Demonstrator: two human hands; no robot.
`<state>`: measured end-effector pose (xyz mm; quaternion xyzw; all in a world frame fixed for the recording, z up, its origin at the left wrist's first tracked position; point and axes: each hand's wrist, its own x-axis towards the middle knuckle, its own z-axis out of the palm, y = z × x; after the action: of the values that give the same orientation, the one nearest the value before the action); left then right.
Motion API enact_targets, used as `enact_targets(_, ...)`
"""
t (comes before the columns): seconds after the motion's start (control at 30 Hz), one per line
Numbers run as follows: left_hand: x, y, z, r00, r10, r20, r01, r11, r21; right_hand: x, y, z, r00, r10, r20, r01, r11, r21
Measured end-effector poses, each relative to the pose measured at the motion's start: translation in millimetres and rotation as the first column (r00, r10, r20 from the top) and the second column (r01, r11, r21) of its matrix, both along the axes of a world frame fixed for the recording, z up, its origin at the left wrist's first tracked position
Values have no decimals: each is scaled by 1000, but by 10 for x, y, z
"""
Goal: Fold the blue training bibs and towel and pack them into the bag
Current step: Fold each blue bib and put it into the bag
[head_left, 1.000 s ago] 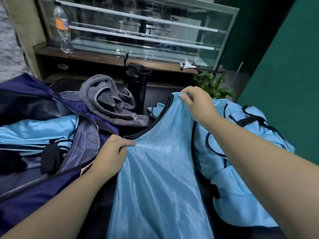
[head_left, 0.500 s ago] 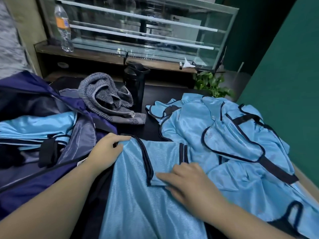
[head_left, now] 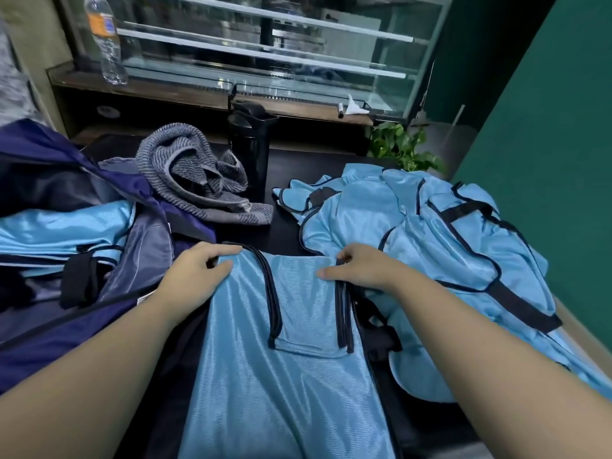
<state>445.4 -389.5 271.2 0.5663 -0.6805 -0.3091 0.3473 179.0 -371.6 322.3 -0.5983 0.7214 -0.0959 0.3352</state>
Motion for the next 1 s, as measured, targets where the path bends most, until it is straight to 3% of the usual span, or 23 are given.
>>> enact_targets(0.1,-34,-3,-18,999,23,28,-23,1000,-12,4,-85,49,999,19,-40,-15,995,97)
enact_targets(0.27,-79,2,-43,995,6,102,-3,1000,-27,12,14,21,974,-165,152,164,986,17)
enact_targets(0.4,-150,-72,13,976,101,195,-117,990,77,-5,130,73,984,-153,91,135,975,175)
enact_targets(0.47,-214,-118,147,922,137,363,-208,965,163,-7,155,104,989,-134,63,117,968,223)
enact_targets(0.57,-328,-125,417,779,1,627,-227,933,281,-6,190,111,986,-146,78,124,965,230)
enact_targets(0.63,-384,-156,514,732,-87,675,-224,906,360,-17,207,118,977,-177,116,148,963,225)
enact_targets(0.77,-425,-195,586,854,-106,509,-218,816,535,-59,205,141,951,-239,198,194,955,223)
enact_targets(0.87,-445,-249,685,964,75,256,-210,804,557,-98,159,213,907,-297,299,261,953,153)
enact_targets(0.93,-441,-319,761,975,181,129,-220,868,445,-107,121,287,859,-312,407,321,946,48)
enact_targets(1.0,-437,-354,844,982,188,26,-187,938,293,-115,83,325,870,-255,423,336,933,-127)
